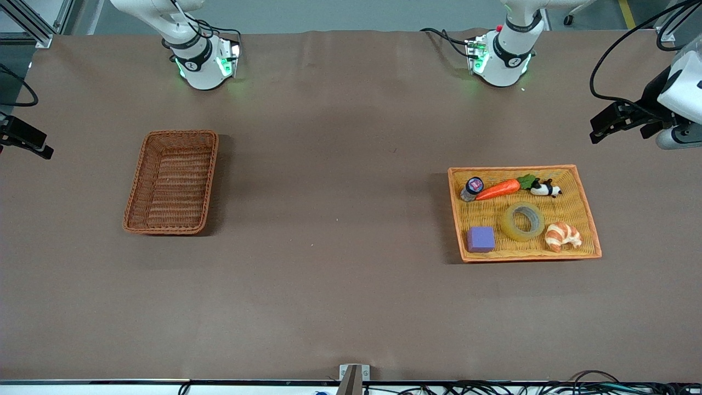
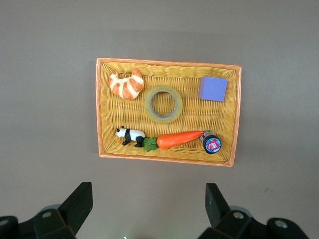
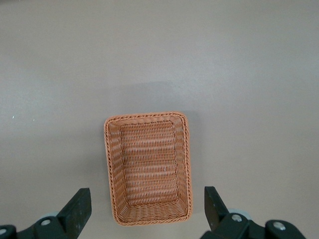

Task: Move tape to another basket
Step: 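Reach the left gripper down to the yellow tape roll in the tray, then close the left gripper on the tape roll's rim, then lift the tape roll and carry it toward the table's middle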

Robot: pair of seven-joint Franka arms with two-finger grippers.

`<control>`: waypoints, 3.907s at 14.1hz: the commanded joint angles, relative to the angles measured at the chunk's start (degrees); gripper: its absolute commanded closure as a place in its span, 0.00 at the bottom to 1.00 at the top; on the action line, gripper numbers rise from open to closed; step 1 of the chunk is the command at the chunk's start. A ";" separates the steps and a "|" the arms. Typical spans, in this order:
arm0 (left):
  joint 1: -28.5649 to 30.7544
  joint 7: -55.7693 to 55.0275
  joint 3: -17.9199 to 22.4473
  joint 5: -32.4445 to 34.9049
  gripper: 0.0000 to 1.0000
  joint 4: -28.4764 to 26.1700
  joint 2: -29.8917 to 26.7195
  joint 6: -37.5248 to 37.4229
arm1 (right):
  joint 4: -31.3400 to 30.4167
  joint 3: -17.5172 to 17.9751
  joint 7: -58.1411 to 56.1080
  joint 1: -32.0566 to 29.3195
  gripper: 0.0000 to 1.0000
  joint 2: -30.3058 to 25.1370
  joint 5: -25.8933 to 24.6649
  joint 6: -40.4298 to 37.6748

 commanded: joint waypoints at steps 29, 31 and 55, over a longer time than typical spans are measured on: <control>6.11 0.74 -0.46 1.92 0.15 -19.53 30.93 43.39 | -0.51 -0.21 -0.68 -0.15 0.00 -0.62 1.18 -0.12; 6.20 0.74 -0.46 1.92 0.27 -19.62 31.30 43.66 | -0.51 -0.21 -0.68 -0.15 0.00 -0.62 1.18 -0.20; -31.04 -33.87 -8.47 1.74 0.99 22.48 47.19 23.78 | -0.42 -0.30 -0.76 -0.24 0.00 -0.62 1.18 -0.12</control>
